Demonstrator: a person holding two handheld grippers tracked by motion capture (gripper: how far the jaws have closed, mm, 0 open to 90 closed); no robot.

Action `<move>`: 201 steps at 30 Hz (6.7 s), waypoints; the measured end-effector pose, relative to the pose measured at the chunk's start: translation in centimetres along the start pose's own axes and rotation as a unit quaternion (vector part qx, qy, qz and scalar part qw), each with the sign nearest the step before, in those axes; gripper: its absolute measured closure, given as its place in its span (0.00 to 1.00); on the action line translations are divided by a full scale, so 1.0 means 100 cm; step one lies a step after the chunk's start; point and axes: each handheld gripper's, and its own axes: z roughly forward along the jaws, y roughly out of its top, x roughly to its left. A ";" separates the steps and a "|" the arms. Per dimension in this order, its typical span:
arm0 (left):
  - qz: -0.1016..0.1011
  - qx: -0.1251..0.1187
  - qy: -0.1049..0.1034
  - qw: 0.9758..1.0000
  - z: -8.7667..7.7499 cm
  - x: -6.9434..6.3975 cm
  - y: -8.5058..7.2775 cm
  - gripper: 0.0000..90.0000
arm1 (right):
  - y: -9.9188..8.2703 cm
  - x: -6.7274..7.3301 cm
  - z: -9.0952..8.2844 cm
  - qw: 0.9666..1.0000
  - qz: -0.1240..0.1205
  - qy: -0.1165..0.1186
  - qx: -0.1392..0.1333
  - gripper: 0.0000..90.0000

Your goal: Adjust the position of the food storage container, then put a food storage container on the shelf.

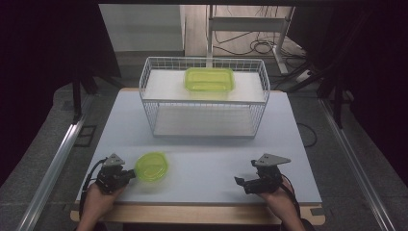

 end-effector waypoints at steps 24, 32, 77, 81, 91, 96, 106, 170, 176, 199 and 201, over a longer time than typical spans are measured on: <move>0.068 0.028 -0.029 0.997 0.051 -0.042 0.043 0.99 | 0.001 0.001 0.005 1.000 -0.008 0.003 0.012 0.10; 0.078 0.023 -0.022 0.996 0.067 -0.038 0.062 0.98 | 0.000 0.001 0.005 1.000 -0.006 0.004 0.012 0.10; 0.109 -0.014 -0.042 0.993 0.054 -0.074 0.064 0.42 | 0.018 -0.012 0.007 0.991 0.101 0.088 0.015 0.24; 0.098 -0.011 -0.027 0.995 0.036 -0.077 0.045 0.19 | 0.028 -0.017 0.010 0.986 0.126 0.112 0.003 0.29; 0.111 -0.023 0.002 0.994 0.013 -0.077 0.005 0.12 | 0.056 -0.032 0.036 0.976 0.164 0.143 0.011 0.41; 0.102 -0.035 -0.001 0.994 0.014 -0.076 0.008 0.12 | 0.068 -0.033 0.053 0.971 0.176 0.162 0.028 0.49; 0.106 -0.029 0.008 0.994 0.014 -0.076 0.006 0.11 | 0.077 -0.035 0.074 0.967 0.189 0.164 0.042 0.52; 0.125 -0.014 0.021 0.992 0.016 -0.074 0.003 0.10 | 0.106 -0.023 0.049 0.956 0.194 0.217 0.034 0.90; 0.125 -0.015 0.022 0.992 0.016 -0.074 0.004 0.10 | 0.123 -0.023 0.028 0.958 0.187 0.217 0.009 0.90; 0.126 -0.014 0.021 0.992 0.016 -0.072 0.003 0.10 | 0.220 -0.039 -0.042 0.961 0.180 0.193 -0.085 0.90; 0.125 -0.014 0.022 0.992 0.016 -0.072 0.003 0.10 | 0.228 -0.042 -0.045 0.961 0.179 0.188 -0.091 0.90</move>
